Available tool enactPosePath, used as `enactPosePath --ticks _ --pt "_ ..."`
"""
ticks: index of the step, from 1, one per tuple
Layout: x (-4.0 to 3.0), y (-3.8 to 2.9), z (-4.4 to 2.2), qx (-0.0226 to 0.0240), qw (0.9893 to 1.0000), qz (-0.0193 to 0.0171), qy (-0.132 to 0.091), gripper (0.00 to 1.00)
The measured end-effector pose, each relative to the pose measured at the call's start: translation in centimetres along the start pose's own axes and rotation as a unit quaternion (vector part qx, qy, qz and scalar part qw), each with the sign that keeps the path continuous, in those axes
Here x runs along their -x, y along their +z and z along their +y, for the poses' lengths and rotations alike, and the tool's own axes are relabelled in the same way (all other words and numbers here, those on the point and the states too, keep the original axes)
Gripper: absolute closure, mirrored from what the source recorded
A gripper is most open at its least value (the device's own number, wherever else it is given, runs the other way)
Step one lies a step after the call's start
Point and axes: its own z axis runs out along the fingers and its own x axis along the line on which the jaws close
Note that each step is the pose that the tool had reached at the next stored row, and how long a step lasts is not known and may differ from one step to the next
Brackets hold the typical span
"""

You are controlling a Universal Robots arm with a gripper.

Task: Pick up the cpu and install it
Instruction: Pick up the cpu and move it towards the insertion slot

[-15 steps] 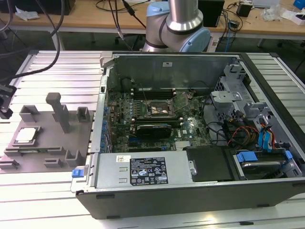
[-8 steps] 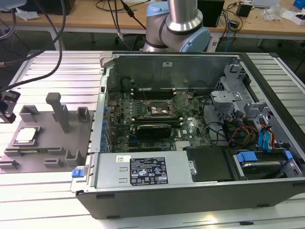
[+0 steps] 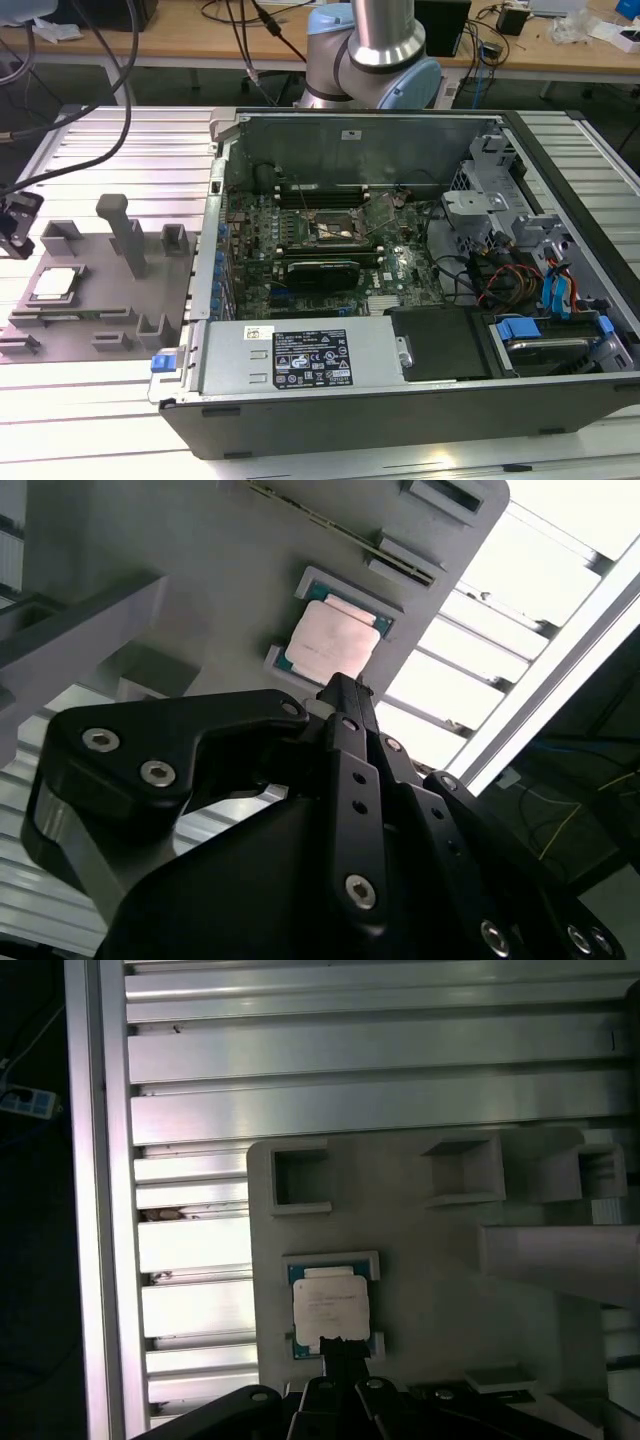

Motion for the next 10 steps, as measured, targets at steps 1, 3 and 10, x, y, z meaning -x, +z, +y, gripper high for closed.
enactPosePath --ticks 1,3,10 --pt "0.0 0.07 0.0 0.0003 1.0 0.0 0.0 0.89" --pt "-0.01 0.2 -0.01 0.0005 1.0 -0.0001 0.0 0.89" --pt "-0.05 1.36 -0.07 0.0005 1.0 0.0 0.0 0.89"
